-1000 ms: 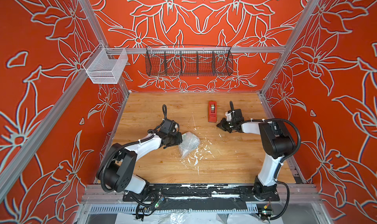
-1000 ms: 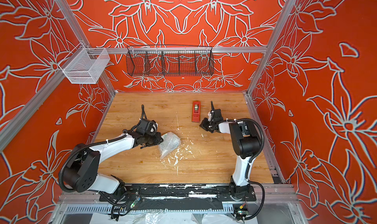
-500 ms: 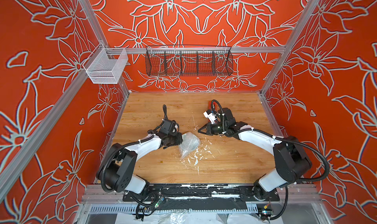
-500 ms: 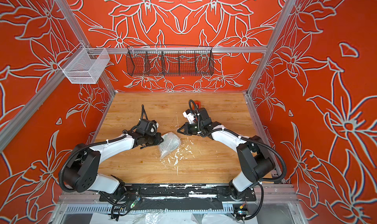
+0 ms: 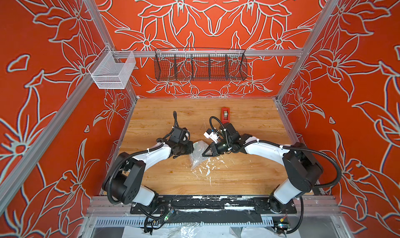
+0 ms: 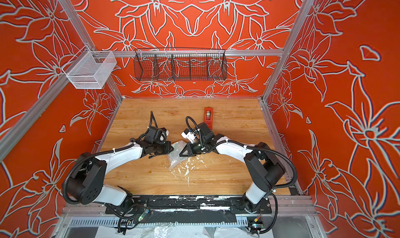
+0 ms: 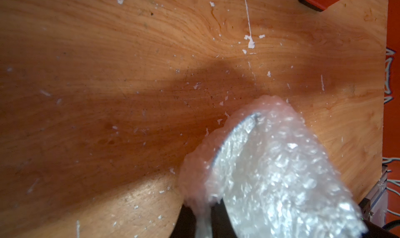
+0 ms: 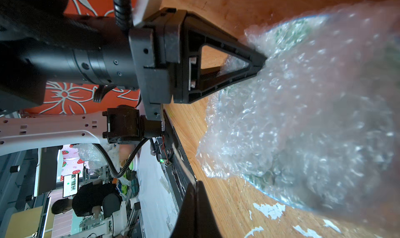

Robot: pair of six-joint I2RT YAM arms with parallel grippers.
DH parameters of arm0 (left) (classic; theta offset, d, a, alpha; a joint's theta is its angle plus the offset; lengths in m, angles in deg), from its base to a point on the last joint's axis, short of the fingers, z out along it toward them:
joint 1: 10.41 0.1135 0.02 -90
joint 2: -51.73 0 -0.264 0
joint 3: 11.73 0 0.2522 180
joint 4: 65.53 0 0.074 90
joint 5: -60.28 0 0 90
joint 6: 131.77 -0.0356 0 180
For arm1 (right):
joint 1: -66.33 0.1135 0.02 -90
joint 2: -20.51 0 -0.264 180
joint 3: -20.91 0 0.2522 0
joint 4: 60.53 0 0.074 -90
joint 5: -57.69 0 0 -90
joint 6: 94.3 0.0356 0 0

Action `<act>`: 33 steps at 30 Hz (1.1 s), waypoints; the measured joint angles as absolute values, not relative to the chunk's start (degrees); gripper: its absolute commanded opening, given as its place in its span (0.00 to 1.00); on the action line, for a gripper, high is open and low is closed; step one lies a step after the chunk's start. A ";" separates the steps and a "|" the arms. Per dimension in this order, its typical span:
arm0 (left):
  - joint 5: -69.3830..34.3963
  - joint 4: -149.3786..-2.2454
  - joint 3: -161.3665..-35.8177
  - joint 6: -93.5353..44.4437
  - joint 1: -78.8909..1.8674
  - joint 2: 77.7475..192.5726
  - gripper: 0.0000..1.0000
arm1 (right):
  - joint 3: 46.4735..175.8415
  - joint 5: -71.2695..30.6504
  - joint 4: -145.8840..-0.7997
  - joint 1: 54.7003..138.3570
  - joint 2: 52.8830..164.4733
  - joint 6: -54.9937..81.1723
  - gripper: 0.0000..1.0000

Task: Wrap bowls in bubble wrap
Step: Stick the tape on the bubble wrap.

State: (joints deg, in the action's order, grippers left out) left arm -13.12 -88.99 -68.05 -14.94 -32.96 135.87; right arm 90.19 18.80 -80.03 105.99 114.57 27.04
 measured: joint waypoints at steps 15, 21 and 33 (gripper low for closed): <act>-13.12 -88.77 -66.72 -14.94 -32.96 134.49 0.00 | 91.51 19.13 -77.01 106.58 121.29 27.69 0.00; -13.14 -88.75 -66.72 -14.94 -33.02 134.45 0.00 | 92.18 17.10 -78.50 106.62 122.79 26.38 0.00; -13.49 -88.64 -66.72 -14.94 -33.68 134.45 0.00 | 91.94 14.35 -79.05 107.34 123.93 24.15 0.02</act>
State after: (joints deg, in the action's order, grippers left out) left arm -13.49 -88.64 -66.72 -14.94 -33.68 134.45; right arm 91.94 14.35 -79.05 107.34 123.93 24.15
